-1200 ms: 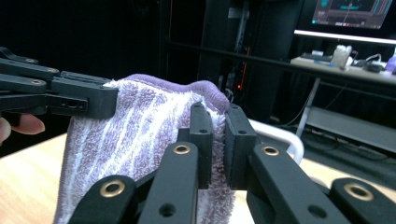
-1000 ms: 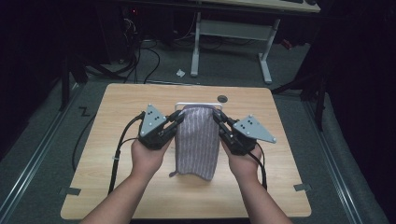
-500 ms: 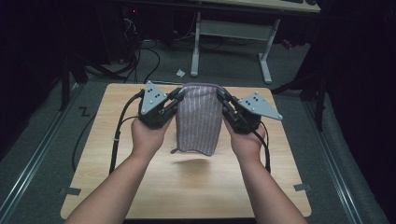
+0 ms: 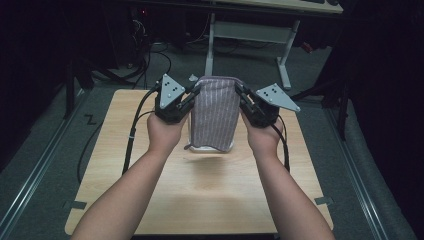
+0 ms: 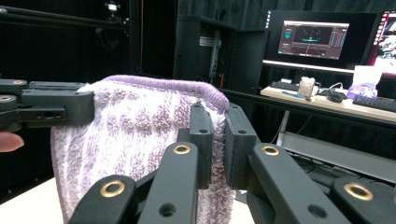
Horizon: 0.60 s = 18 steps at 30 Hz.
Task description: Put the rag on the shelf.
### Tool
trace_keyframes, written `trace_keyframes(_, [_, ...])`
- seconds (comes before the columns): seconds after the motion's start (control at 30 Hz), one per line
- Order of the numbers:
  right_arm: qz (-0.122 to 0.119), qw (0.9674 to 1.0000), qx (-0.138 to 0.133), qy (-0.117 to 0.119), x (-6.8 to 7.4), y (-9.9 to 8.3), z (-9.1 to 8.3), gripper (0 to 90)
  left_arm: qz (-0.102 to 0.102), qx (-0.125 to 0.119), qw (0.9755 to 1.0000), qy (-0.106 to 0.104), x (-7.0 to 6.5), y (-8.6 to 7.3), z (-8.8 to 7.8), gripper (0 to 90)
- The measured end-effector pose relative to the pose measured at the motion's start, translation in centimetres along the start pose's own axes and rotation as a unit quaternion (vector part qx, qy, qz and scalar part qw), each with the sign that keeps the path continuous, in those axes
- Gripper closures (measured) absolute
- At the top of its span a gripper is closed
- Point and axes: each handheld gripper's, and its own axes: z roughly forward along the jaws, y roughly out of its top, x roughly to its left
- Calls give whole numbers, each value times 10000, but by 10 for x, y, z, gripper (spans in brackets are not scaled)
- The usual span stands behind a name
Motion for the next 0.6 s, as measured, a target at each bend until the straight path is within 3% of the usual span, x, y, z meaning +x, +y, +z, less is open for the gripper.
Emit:
trace_keyframes(0.37, [-61,9997,231,-106,-13,-4,47,841,-32,256,9996,115,25,-9,33,814])
trace_keyframes(0.43, [39,9996,262,-102,-16,-4,55,841,4,269,9995,156,27,-9,37,813])
trace_keyframes(0.6, [53,9993,337,-121,-18,-3,64,840,-85,359,9991,204,34,-9,46,812])
